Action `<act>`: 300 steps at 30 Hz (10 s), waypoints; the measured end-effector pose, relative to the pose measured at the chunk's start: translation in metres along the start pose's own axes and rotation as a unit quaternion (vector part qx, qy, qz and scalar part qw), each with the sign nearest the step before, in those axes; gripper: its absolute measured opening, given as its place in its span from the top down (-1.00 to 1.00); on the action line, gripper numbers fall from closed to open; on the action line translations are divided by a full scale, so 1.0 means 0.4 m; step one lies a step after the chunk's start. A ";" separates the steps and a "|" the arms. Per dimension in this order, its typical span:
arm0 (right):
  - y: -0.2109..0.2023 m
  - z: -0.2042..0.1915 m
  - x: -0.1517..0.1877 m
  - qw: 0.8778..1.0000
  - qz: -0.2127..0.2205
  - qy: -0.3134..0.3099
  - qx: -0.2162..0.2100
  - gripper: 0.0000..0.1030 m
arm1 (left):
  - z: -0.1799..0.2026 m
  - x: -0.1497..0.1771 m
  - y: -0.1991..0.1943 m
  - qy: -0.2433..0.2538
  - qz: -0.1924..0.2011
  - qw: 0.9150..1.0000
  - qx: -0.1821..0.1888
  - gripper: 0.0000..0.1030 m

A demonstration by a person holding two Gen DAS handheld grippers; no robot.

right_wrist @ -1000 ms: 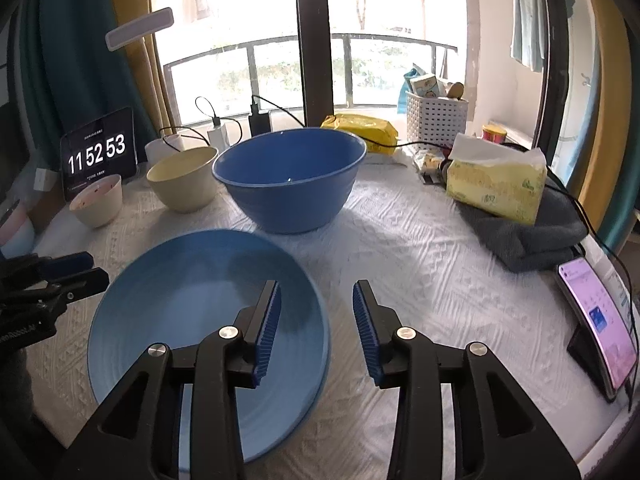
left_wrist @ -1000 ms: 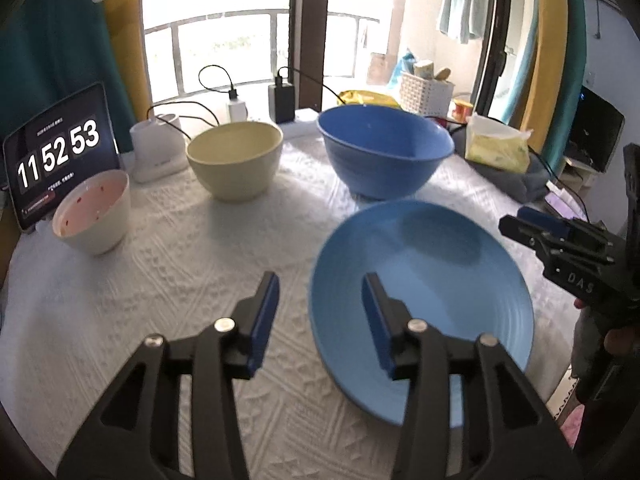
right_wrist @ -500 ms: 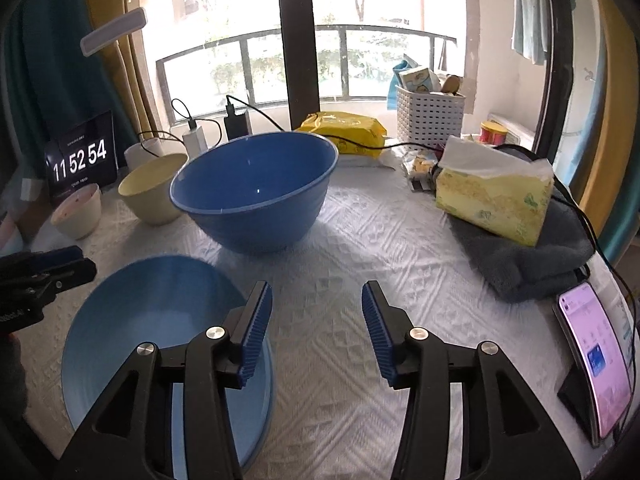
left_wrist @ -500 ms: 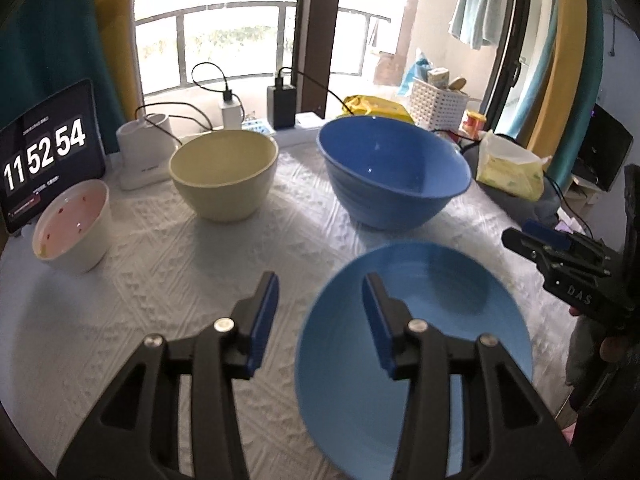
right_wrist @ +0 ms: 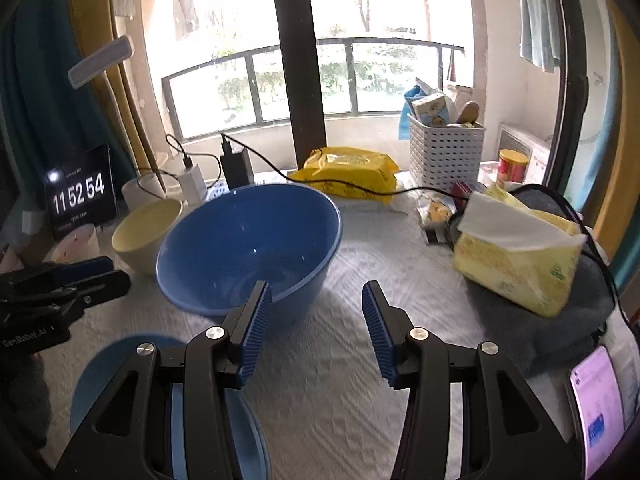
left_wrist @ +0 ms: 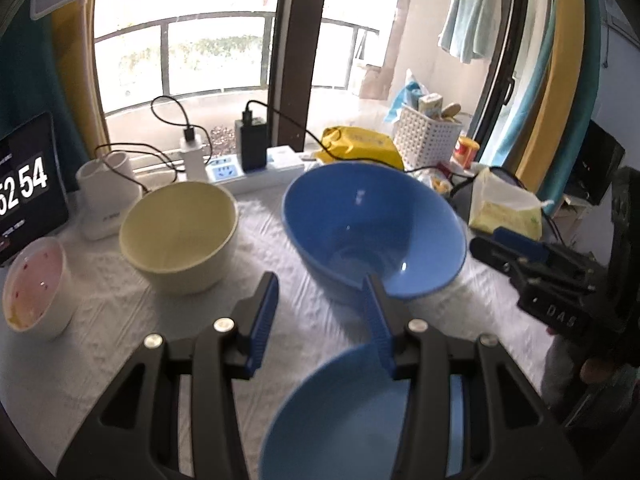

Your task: Organize plates and bowls

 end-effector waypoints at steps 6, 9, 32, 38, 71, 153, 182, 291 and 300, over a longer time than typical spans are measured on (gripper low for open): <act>0.059 0.006 -0.033 1.000 -0.012 0.015 -0.014 0.04 | -0.008 -0.028 0.068 -0.026 -0.020 0.999 0.009 0.13; 0.086 0.011 -0.035 0.999 -0.023 0.022 -0.021 0.04 | -0.011 -0.028 0.097 -0.034 -0.035 0.999 0.013 0.13; 0.075 -0.020 -0.029 0.999 -0.036 0.017 -0.022 0.42 | 0.035 -0.025 0.024 0.013 0.014 1.000 0.011 0.22; 0.016 -0.071 -0.032 1.000 -0.021 0.003 -0.023 0.42 | 0.013 -0.007 -0.067 0.007 0.037 0.999 0.008 0.22; -0.081 -0.627 0.180 0.989 -0.065 -0.101 -0.087 0.42 | -0.363 0.373 -0.371 -0.095 0.032 0.994 -0.054 0.23; 0.472 -0.913 -0.054 0.919 -0.332 -0.158 -0.145 0.68 | -0.807 0.174 -0.064 -0.186 -0.054 0.979 -0.056 0.35; 0.088 -0.813 -0.101 0.954 -0.197 -0.156 -0.162 0.75 | -0.559 0.147 -0.367 -0.124 0.041 0.988 -0.081 0.40; 0.175 -0.455 -0.084 0.980 -0.150 -0.053 -0.118 0.32 | -0.387 -0.030 -0.043 0.006 -0.084 0.996 -0.038 0.13; 0.304 -0.409 -0.114 0.977 -0.170 -0.006 -0.127 0.32 | -0.404 -0.079 0.047 0.001 -0.107 0.994 -0.036 0.13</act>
Point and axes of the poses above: each gripper's, at about its wrist camera, not at the fingertips, and y roughly the way its jaws point, z to its right, x to its underside, the point moved 10 cm from there along y, roughly the way its jaws point, and after that the axes turned 12 degrees about -z, right-handed, at the moved point
